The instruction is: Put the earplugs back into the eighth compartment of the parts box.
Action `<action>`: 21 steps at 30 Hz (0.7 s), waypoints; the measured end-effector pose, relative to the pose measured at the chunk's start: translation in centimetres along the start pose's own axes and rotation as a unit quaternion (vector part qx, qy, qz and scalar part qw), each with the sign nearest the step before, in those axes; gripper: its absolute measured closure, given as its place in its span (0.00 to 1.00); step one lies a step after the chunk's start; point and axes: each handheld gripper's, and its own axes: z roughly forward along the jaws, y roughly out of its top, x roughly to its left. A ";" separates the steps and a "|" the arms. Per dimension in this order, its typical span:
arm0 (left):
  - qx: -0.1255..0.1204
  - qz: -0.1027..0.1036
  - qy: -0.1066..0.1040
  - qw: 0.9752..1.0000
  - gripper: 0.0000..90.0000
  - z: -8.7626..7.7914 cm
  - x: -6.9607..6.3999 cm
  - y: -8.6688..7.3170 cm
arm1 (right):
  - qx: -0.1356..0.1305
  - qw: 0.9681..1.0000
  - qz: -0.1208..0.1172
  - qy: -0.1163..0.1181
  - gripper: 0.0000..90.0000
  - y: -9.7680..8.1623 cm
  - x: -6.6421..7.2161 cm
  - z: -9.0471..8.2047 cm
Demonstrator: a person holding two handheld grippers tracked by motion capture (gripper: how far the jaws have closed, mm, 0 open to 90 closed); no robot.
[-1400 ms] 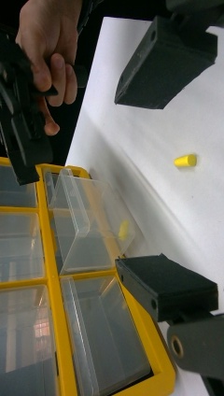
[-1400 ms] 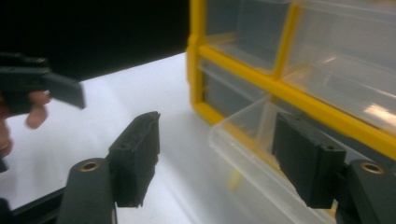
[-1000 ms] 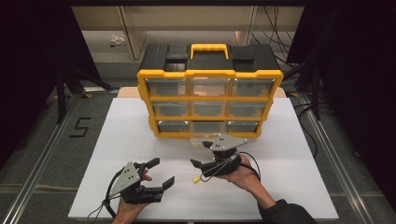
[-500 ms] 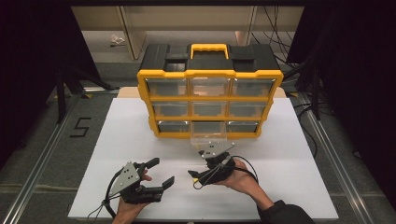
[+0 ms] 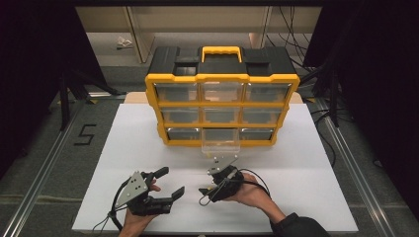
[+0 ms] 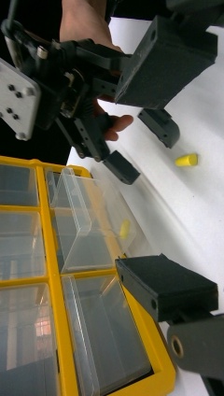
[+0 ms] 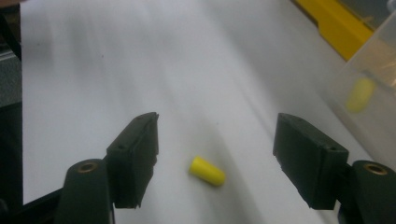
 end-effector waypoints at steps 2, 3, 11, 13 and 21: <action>0.000 0.000 0.000 1.000 0.19 0.0 0.0 0.0 | 0.010 1.000 0.000 0.000 0.39 -0.2 0.0 0.4; 0.000 0.000 0.000 1.000 0.19 0.0 0.0 0.0 | 0.013 1.000 -0.001 0.000 0.40 -0.3 0.0 0.5; 0.000 0.000 0.000 1.000 0.19 0.0 0.0 0.0 | 0.038 0.999 -0.007 0.005 0.48 -0.8 0.2 1.5; 0.000 0.001 0.000 1.000 0.19 0.0 0.0 0.0 | 0.041 0.999 -0.006 0.002 0.49 -0.9 0.2 1.7; 0.000 0.001 -0.001 1.000 0.19 0.0 0.0 0.0 | 0.042 0.999 -0.005 -0.003 0.59 -1.2 -0.1 2.1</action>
